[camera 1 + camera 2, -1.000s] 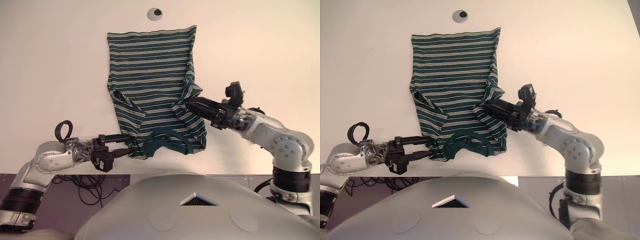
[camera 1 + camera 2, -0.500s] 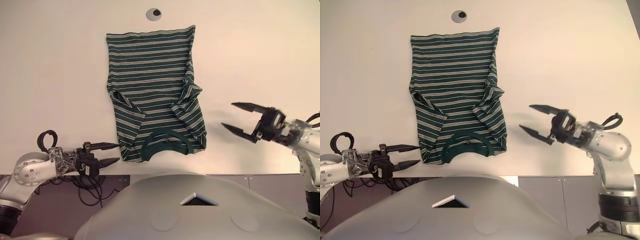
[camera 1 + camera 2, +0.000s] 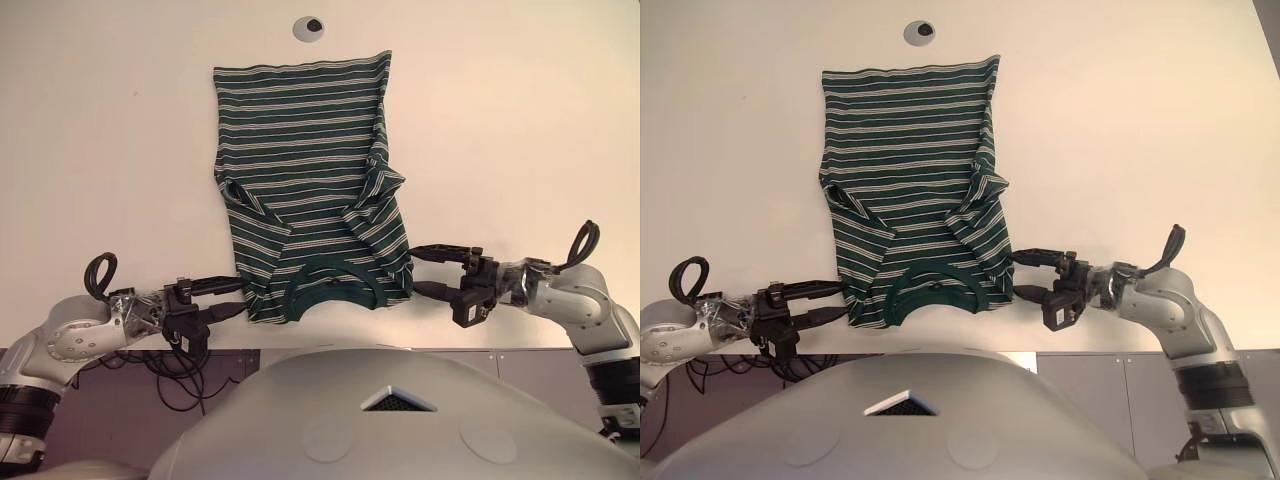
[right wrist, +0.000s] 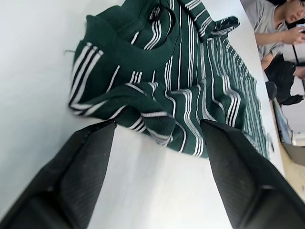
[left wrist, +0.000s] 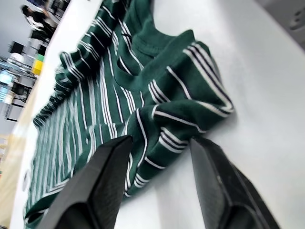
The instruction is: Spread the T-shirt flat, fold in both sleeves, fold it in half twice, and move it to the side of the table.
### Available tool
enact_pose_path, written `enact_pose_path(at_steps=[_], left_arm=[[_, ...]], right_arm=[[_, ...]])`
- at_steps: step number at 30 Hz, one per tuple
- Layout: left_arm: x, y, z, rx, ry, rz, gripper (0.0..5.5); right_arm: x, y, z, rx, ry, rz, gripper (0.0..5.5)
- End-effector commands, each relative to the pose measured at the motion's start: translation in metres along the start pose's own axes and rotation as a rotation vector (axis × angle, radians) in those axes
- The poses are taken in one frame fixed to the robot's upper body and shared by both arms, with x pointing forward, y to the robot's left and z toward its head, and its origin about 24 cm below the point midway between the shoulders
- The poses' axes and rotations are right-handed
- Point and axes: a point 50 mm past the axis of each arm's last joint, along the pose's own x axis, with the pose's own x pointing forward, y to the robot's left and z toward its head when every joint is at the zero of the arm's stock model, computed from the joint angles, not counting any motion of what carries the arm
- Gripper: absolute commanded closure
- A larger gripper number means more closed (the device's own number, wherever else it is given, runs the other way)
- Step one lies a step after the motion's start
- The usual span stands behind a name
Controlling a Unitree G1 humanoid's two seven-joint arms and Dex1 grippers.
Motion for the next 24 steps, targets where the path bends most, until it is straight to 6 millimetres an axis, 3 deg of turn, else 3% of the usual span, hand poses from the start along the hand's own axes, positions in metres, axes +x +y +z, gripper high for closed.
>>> enact_pose_path(at_steps=[1, 9, 18, 21, 24], left_arm=[[0.006, -0.031, -0.008, -0.053, 0.052, -0.184, 3.52], [0.008, -0.038, -0.010, -0.057, 0.041, -0.214, 4.78], [0.009, -0.041, -0.010, -0.086, 0.044, -0.229, 5.42], [0.011, -0.036, -0.001, -0.176, -0.014, -0.181, 5.48], [0.005, -0.012, 0.026, -0.447, -0.140, -0.160, 5.48]], right_arm=[[0.006, 0.019, -0.008, 0.022, 0.053, 0.150, 2.42], [0.010, 0.022, -0.006, 0.027, 0.018, 0.179, 3.87], [0.010, 0.021, -0.001, 0.096, -0.017, 0.147, 5.44], [0.006, 0.015, 0.007, 0.274, -0.090, 0.092, 5.50], [-0.006, 0.005, 0.019, 0.557, -0.204, 0.071, 5.50]])
